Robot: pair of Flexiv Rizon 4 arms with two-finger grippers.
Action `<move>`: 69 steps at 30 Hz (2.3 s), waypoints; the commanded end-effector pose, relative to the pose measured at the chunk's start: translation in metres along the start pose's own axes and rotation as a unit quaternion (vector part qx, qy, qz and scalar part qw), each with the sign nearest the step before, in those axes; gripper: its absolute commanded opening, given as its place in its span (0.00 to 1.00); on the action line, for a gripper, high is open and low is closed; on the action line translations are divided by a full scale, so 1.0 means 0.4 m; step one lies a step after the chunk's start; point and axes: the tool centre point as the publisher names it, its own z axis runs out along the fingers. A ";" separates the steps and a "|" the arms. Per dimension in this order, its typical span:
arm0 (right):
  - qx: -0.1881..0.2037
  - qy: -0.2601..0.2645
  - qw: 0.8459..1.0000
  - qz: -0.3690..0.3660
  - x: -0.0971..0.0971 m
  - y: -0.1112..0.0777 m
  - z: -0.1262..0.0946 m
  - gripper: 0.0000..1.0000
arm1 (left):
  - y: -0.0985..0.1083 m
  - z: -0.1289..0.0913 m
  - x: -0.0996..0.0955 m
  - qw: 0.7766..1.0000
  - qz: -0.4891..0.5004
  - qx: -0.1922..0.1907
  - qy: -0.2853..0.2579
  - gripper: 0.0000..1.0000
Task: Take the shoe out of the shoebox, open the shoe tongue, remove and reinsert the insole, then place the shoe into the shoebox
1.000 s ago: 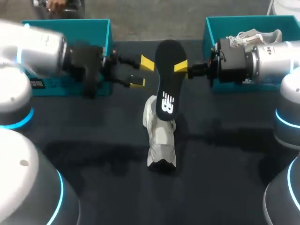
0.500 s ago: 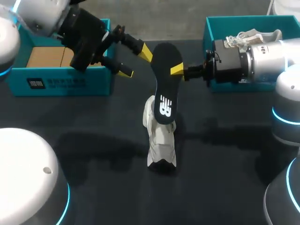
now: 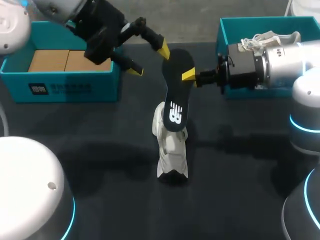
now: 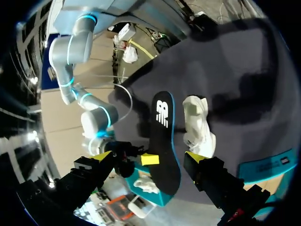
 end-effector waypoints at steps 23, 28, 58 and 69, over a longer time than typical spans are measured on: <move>0.028 -0.018 0.999 0.015 0.014 0.006 0.042 0.00 | 0.037 0.025 0.013 0.963 -0.088 -0.037 0.251 1.00; 0.039 -0.016 0.999 0.017 0.009 0.004 0.057 0.00 | 0.039 0.021 0.005 0.960 -0.090 -0.031 0.262 1.00; 0.044 -0.006 0.999 0.018 0.007 -0.002 0.075 0.00 | 0.038 0.035 -0.023 0.958 -0.068 -0.032 0.277 1.00; 0.036 -0.007 0.999 0.016 0.012 -0.007 0.065 0.00 | 0.031 0.036 -0.007 0.961 -0.070 -0.026 0.268 1.00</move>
